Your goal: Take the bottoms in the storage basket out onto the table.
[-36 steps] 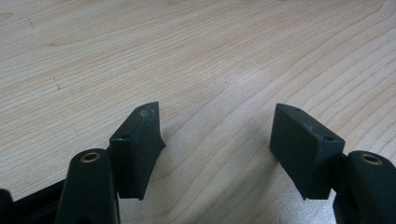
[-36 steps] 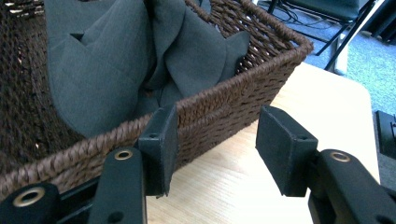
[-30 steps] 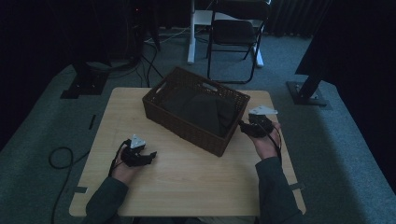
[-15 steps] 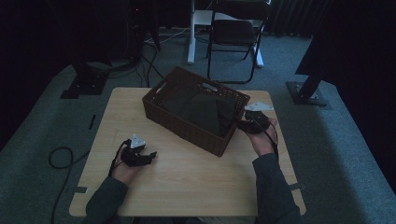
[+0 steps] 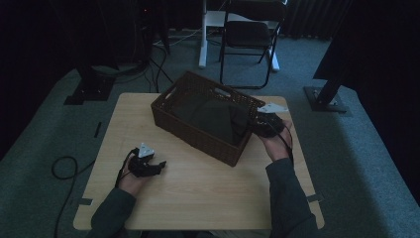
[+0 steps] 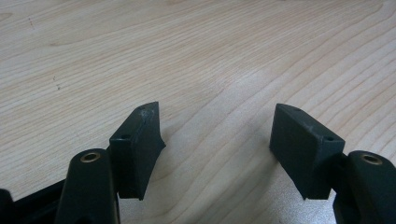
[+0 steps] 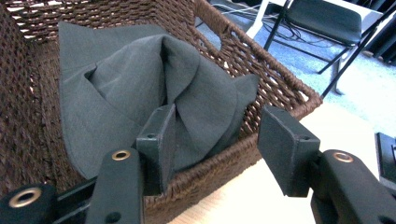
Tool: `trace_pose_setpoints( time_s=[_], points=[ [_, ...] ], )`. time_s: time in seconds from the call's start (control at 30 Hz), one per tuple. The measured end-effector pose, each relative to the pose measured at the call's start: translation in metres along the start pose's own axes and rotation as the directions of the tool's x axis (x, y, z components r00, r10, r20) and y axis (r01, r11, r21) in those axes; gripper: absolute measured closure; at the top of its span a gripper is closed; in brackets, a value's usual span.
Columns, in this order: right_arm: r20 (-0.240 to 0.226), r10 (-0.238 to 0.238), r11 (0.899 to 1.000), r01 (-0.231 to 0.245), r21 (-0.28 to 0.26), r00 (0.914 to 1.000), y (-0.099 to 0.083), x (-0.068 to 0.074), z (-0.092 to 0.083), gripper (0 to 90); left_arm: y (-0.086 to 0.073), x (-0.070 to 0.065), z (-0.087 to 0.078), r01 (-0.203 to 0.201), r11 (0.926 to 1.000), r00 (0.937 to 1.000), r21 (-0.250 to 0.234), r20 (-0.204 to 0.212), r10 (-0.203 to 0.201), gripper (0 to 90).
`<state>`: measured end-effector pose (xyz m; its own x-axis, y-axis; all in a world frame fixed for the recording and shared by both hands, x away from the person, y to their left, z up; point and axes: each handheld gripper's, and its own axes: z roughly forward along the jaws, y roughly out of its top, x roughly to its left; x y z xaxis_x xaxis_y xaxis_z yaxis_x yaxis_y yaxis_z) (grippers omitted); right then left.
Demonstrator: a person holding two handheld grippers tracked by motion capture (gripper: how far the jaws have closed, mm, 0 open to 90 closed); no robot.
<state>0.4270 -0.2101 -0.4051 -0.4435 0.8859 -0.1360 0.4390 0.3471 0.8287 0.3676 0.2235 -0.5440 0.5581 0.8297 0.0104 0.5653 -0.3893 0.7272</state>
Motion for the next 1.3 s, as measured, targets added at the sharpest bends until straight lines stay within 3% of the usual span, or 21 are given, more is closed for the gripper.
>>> trace_pose_setpoints(
  time_s=[0.43, 0.5, 0.8, 1.2, 1.3],
  points=[
    [-0.004, -0.036, 0.999, 0.036, -0.009, 0.9993, 0.017, 0.009, 0.004, 46.3, 0.000, 0.000, 0.000, 0.001, 1.0000, 1.0000, 0.000, 0.001, -0.001, 34.4],
    [-0.022, -0.021, 1.000, 0.021, -0.012, 0.9995, 0.019, 0.010, 0.006, 46.3, 0.000, 0.000, 0.000, 0.001, 1.0000, 1.0000, 0.000, 0.000, -0.001, 34.4],
    [-0.024, -0.017, 1.000, 0.017, -0.005, 0.9996, 0.025, 0.012, 0.015, 46.3, 0.000, 0.000, 0.000, 0.002, 1.0000, 1.0000, 0.000, 0.000, -0.002, 34.4],
    [-0.044, -0.034, 0.999, 0.034, -0.012, 0.9985, 0.035, 0.024, 0.029, 46.3, 0.000, 0.000, 0.000, 0.003, 1.0000, 1.0000, -0.001, 0.001, -0.003, 34.3],
    [-0.079, -0.006, 1.000, 0.005, -0.022, 0.9969, 0.035, 0.025, 0.032, 46.2, 0.000, 0.000, 0.000, 0.000, 1.0000, 1.0000, 0.000, 0.001, 0.000, 34.3]
  ],
)
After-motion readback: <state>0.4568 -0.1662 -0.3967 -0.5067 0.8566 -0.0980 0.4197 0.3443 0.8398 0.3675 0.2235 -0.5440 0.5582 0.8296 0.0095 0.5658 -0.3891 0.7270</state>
